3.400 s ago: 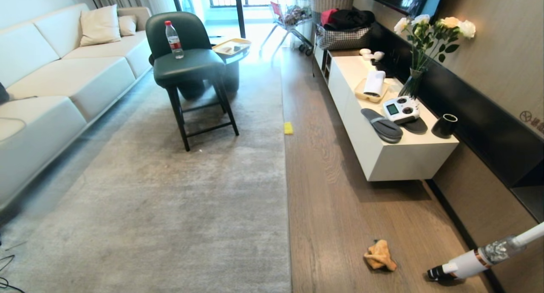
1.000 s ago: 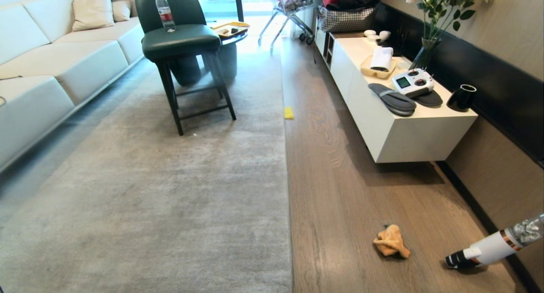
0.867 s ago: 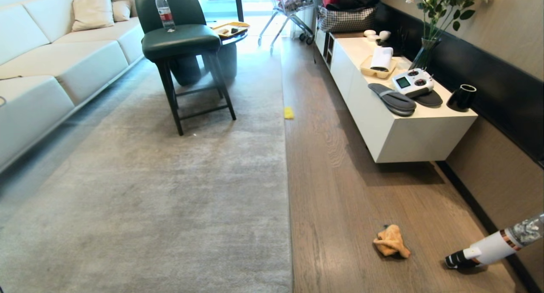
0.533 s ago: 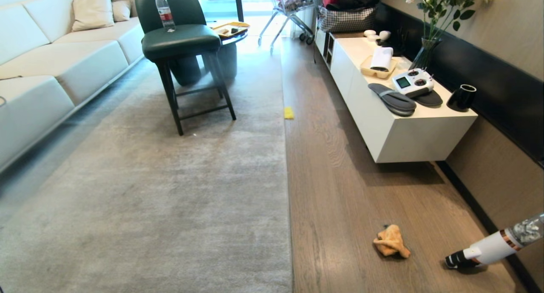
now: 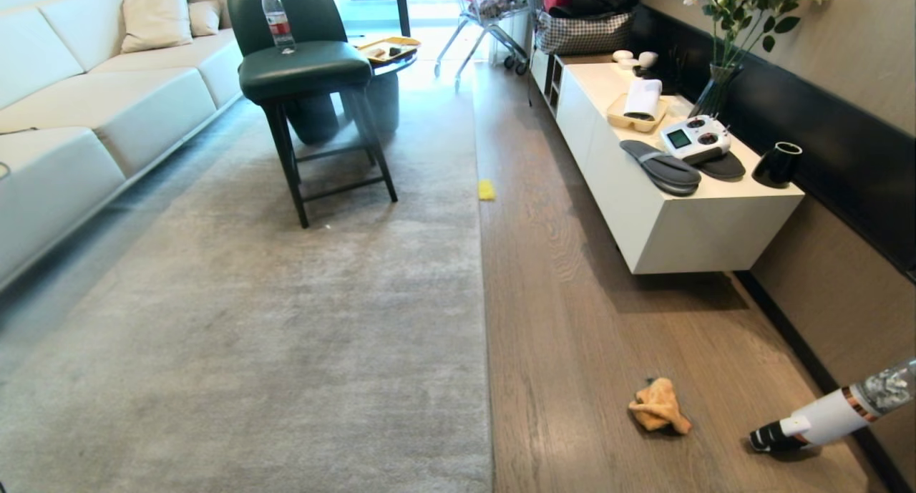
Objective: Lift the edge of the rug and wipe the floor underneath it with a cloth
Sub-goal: Lift up the carpet
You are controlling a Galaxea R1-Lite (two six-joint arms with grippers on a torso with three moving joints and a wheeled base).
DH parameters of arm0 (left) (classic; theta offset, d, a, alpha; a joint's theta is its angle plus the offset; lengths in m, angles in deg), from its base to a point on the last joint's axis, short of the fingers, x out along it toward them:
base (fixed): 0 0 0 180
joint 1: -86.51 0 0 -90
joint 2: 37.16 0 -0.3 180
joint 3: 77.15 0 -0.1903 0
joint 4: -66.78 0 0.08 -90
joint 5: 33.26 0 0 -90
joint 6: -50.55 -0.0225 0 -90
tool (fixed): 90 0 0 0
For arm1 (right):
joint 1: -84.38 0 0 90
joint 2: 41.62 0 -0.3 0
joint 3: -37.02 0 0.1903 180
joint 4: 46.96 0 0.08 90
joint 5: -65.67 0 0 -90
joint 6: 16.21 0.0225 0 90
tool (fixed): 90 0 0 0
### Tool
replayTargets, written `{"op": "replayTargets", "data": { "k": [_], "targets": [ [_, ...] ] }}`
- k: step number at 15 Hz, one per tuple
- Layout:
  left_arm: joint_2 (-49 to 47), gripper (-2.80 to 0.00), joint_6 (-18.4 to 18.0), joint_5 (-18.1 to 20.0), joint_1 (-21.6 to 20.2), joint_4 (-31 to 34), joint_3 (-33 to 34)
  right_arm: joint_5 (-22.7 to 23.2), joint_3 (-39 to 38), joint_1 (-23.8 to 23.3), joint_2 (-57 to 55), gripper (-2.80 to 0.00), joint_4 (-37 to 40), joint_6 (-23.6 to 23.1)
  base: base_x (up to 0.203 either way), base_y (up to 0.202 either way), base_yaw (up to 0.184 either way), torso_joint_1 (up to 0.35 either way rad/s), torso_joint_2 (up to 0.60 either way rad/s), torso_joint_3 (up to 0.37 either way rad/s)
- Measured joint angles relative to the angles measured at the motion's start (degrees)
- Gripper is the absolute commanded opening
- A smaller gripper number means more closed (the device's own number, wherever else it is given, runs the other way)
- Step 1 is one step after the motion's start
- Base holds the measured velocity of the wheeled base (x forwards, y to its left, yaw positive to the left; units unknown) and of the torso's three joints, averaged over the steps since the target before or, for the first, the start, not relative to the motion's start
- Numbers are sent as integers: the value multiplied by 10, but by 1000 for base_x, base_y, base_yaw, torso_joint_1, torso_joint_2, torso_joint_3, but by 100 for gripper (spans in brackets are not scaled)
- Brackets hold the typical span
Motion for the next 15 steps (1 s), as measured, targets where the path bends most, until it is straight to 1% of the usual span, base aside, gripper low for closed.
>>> {"op": "replayTargets", "data": {
  "k": [4,15],
  "targets": [
    [0,-280,0,-1,0,0,0,0,0,0,0,-280,0,0,0,0,0,2,1,-69],
    [0,-280,1,-1,0,0,0,0,0,0,0,-280,0,0,0,0,0,5,3,-191]
  ]
}}
